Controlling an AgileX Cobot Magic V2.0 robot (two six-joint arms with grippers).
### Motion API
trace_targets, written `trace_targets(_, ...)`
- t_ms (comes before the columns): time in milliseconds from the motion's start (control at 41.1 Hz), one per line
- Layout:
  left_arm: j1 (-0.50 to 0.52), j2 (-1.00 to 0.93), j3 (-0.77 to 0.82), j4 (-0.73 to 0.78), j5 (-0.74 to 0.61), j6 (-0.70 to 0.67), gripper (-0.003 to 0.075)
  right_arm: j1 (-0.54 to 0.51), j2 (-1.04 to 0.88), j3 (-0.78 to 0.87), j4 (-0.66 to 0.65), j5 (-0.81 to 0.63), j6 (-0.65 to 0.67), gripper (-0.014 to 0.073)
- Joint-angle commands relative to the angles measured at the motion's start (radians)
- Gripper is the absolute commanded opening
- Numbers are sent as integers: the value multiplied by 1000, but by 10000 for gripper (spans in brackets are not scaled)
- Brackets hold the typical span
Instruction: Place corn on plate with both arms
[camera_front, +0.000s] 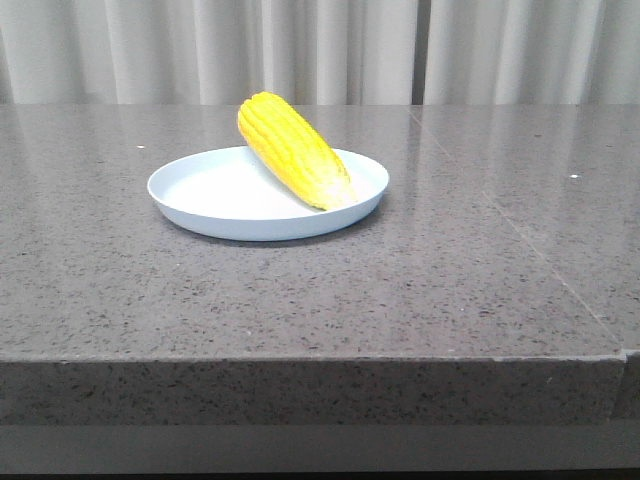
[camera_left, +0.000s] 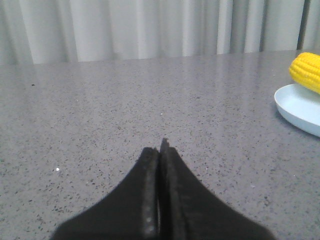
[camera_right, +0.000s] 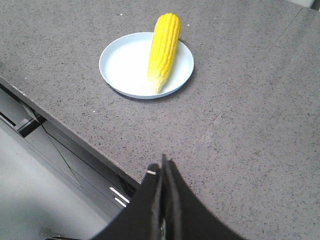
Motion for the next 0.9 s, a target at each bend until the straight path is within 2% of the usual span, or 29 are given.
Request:
trace_targets(0,4,-18,24,-9,-178,-11,-20,-4,9,-21,-9,-74,-5,-87)
trace_targets(877,24,-18,21,-9,-156,-11,-20,-4,9,-21,-9,-73,-5,-87)
